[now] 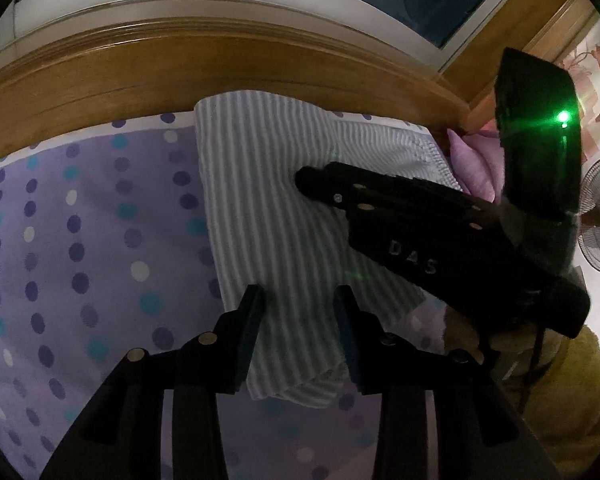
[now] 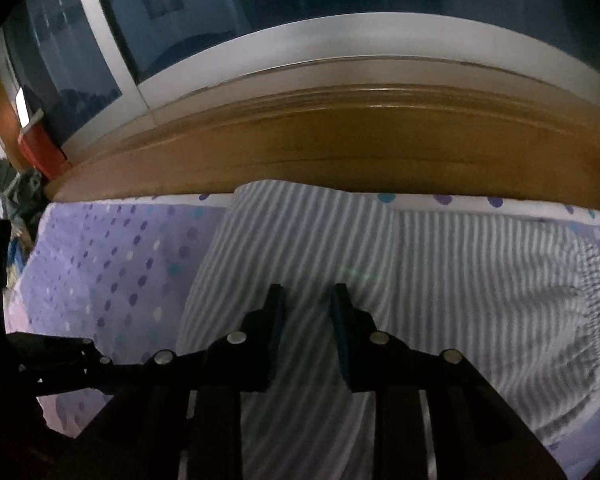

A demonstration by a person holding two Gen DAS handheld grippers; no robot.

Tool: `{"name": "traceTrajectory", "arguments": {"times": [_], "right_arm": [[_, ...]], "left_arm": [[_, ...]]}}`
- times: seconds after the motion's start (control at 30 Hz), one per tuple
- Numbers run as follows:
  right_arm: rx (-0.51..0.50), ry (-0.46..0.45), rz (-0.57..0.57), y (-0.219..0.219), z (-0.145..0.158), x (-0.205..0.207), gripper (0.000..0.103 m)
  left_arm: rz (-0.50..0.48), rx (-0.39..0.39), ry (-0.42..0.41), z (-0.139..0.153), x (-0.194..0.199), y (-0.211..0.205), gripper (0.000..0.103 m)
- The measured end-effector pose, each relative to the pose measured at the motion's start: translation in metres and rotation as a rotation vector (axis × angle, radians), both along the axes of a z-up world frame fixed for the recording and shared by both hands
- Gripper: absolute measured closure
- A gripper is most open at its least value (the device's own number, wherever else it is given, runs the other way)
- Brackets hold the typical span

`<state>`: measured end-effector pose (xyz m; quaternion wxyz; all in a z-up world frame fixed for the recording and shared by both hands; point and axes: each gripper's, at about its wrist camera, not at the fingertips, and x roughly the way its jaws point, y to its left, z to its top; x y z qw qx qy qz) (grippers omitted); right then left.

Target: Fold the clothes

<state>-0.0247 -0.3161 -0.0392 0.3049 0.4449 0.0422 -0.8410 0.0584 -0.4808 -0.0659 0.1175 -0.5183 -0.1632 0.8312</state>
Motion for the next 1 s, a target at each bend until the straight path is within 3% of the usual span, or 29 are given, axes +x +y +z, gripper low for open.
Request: {"name": "traceTrajectory", "arguments": {"times": [0.1,0.23,0.37,0.47,0.67,1.0], "right_arm": [[0.016,0.011,-0.022,0.006,0.010,0.014,0.076],[0.011,0.023,-0.027,0.022,0.018,0.045,0.060],[0.025,0.017,-0.014,0.029,0.015,0.077,0.057],[0.058,0.028,-0.003,0.026,0.008,0.093,0.049],[0.093,0.019,-0.031,0.023,-0.004,0.097,0.047],[0.117,0.077,-0.056,0.015,0.011,0.107,0.047]], "left_arm": [[0.006,0.007,-0.005,0.002,0.005,-0.011,0.065],[0.030,0.001,-0.019,0.003,0.009,-0.017,0.064],[0.035,0.000,-0.021,0.004,0.011,-0.017,0.064],[0.030,-0.015,-0.016,0.002,0.013,-0.007,0.064],[0.023,-0.020,-0.007,0.006,0.019,-0.019,0.064],[0.015,-0.043,0.024,0.011,0.012,-0.025,0.064]]}}
